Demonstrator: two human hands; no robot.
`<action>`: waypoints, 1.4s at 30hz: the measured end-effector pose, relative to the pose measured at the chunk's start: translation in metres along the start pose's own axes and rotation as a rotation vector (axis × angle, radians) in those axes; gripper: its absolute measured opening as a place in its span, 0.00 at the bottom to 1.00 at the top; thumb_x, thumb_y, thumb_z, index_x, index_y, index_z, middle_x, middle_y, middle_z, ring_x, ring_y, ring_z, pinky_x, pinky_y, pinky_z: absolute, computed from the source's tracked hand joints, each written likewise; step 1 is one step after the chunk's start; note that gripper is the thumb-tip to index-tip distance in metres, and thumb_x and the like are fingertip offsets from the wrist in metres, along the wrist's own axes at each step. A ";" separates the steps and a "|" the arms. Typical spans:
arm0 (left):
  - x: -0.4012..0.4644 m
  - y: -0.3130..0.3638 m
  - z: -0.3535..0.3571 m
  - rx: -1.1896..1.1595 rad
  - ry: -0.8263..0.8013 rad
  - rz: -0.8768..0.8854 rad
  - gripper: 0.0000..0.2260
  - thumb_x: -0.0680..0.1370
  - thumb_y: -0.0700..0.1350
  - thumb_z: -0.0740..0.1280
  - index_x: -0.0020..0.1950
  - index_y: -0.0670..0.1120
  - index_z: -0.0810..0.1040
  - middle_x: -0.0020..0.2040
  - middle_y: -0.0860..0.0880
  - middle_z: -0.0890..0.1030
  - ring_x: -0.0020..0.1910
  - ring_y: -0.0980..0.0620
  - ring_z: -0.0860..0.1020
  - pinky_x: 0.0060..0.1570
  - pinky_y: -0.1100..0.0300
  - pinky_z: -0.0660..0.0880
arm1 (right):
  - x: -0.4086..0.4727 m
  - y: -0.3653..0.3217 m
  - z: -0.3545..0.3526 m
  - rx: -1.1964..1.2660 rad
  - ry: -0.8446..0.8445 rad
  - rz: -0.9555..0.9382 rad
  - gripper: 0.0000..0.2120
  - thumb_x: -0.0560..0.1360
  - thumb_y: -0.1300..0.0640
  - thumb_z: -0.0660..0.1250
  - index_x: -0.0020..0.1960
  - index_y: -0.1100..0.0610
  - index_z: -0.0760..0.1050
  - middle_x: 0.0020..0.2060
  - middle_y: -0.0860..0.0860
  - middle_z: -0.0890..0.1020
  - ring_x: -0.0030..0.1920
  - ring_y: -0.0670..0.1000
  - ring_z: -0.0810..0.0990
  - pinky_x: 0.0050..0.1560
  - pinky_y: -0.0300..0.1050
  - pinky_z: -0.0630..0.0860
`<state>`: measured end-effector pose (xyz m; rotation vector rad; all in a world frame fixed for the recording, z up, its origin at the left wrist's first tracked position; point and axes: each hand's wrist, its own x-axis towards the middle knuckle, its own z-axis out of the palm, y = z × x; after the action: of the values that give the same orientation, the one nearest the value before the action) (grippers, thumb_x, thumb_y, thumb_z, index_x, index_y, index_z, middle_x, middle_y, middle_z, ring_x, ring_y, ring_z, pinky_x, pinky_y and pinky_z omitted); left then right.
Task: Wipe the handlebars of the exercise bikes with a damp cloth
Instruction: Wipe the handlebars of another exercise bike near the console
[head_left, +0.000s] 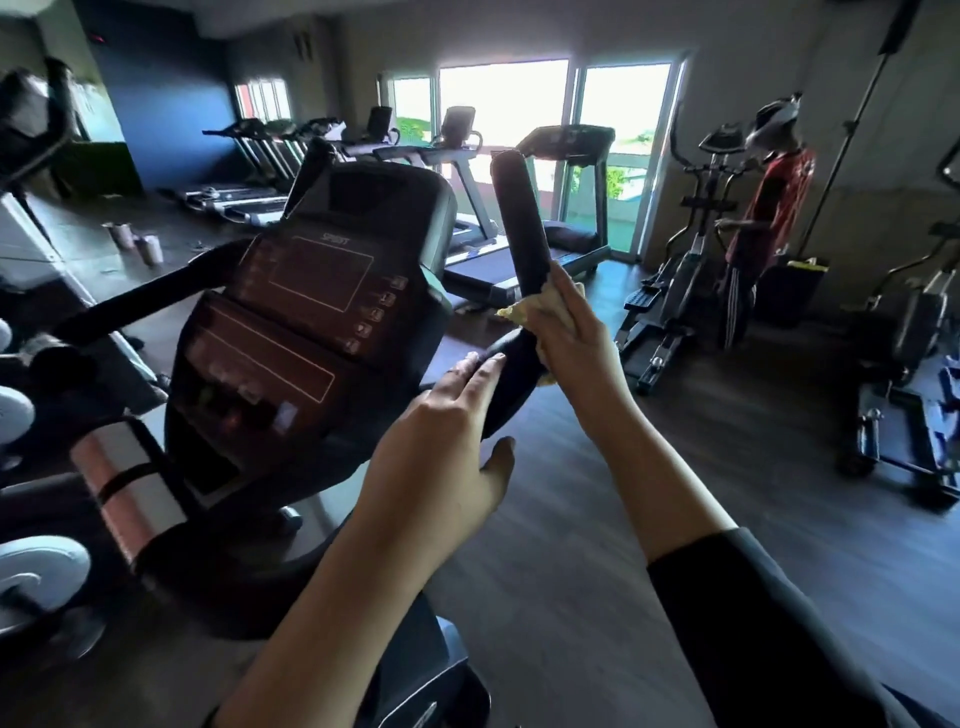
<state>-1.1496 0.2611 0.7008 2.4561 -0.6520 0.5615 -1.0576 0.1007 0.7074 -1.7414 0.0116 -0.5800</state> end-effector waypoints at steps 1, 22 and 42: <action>-0.001 -0.001 -0.001 -0.014 -0.016 0.000 0.31 0.77 0.50 0.67 0.77 0.52 0.59 0.77 0.53 0.61 0.73 0.54 0.64 0.67 0.61 0.68 | -0.004 -0.003 0.002 -0.006 0.019 -0.003 0.25 0.76 0.57 0.66 0.70 0.41 0.68 0.55 0.49 0.78 0.49 0.48 0.76 0.50 0.45 0.76; -0.045 -0.039 -0.035 -0.202 -0.158 0.073 0.29 0.76 0.48 0.66 0.76 0.51 0.62 0.72 0.55 0.68 0.67 0.54 0.72 0.65 0.47 0.70 | -0.062 -0.037 0.041 -0.325 0.203 -0.105 0.22 0.74 0.59 0.59 0.66 0.52 0.74 0.62 0.47 0.73 0.62 0.46 0.72 0.69 0.46 0.67; -0.068 -0.052 -0.055 -0.156 -0.159 0.179 0.28 0.78 0.53 0.63 0.77 0.54 0.58 0.75 0.58 0.61 0.70 0.58 0.67 0.63 0.55 0.71 | -0.092 -0.025 0.042 -0.450 0.120 -0.294 0.17 0.72 0.57 0.65 0.60 0.57 0.75 0.63 0.50 0.71 0.60 0.42 0.70 0.60 0.24 0.62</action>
<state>-1.1888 0.3547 0.6889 2.3258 -0.9499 0.3695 -1.1293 0.1744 0.6902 -2.1597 -0.0325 -0.9524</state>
